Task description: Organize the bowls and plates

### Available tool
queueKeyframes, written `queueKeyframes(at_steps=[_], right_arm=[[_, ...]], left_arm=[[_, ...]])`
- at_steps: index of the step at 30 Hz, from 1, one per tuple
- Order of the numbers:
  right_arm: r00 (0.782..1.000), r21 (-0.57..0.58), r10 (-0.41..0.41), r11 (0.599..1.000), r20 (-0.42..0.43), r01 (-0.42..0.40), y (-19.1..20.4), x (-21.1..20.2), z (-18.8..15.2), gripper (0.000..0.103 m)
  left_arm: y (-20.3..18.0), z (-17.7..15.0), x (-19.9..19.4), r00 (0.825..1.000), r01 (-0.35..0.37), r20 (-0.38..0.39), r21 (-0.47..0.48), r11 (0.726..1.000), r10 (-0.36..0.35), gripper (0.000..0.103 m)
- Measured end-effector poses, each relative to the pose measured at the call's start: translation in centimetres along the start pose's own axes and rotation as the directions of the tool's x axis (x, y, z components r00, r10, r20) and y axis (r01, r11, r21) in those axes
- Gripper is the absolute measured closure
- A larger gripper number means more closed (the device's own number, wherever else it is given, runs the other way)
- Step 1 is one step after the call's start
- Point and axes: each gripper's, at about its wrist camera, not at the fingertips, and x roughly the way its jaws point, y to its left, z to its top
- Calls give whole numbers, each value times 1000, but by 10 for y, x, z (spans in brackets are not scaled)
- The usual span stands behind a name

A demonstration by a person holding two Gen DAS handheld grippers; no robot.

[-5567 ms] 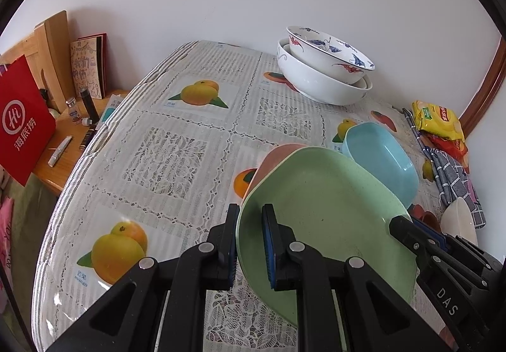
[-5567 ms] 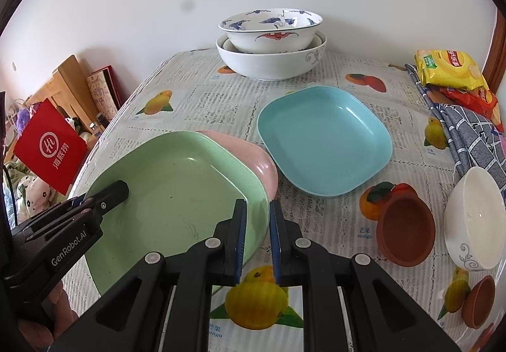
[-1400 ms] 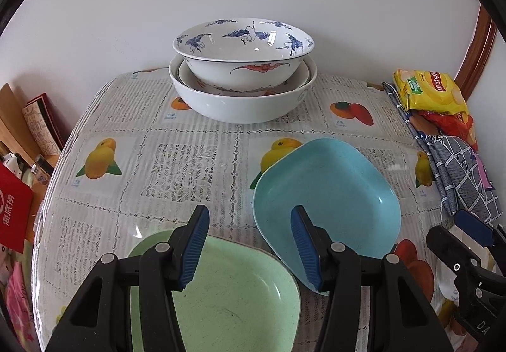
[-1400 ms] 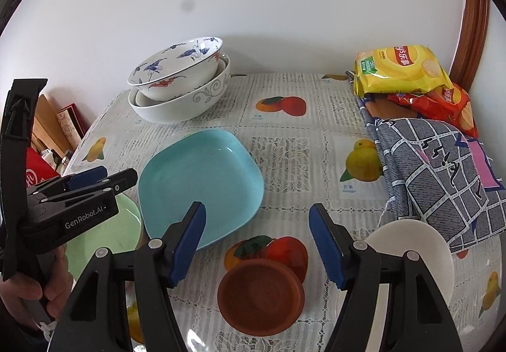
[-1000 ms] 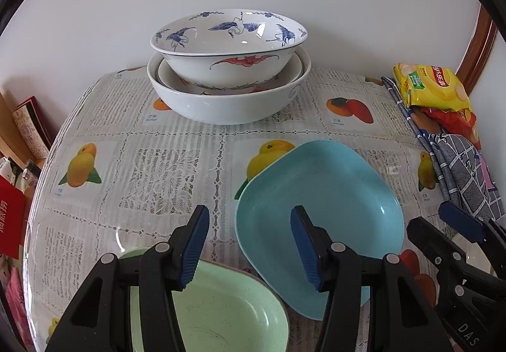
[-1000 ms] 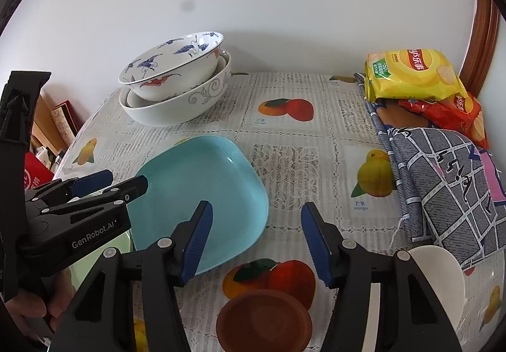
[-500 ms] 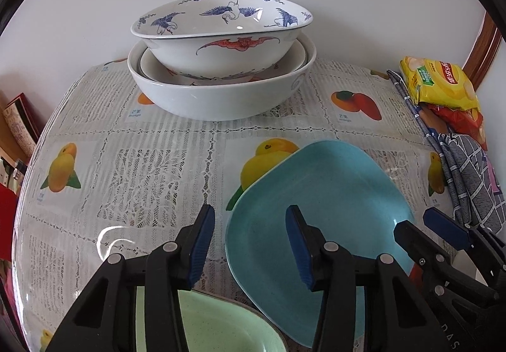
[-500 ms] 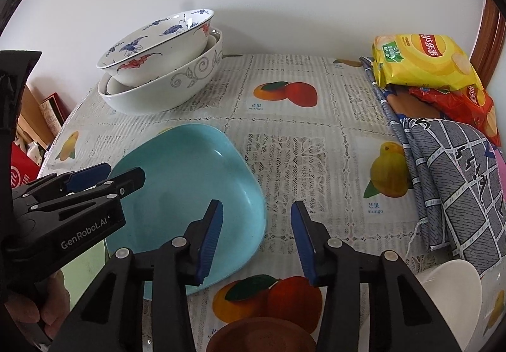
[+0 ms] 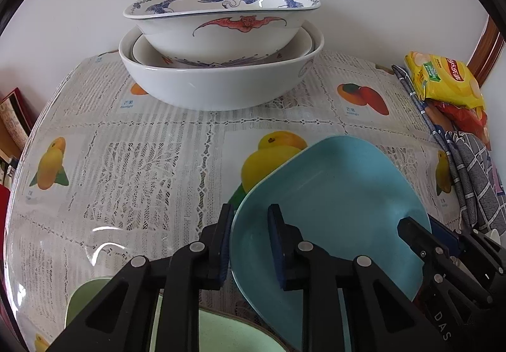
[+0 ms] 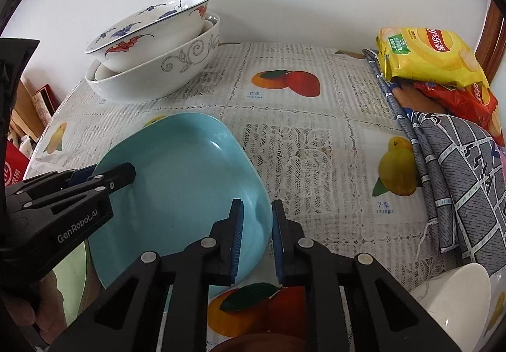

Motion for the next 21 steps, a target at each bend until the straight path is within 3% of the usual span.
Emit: queueKeyframes(at_steps=[5,21], right_arm=[[1000,45,11,999,20,-12,-8,-1,2,96],[994,84,31,996,103,-40,-16,-40,9,97]], left_arm=[[2,3,-2,1000,10,16,-12,1000,-9,85],[2,8,-36,996,51,80,-13,999,-49,88]])
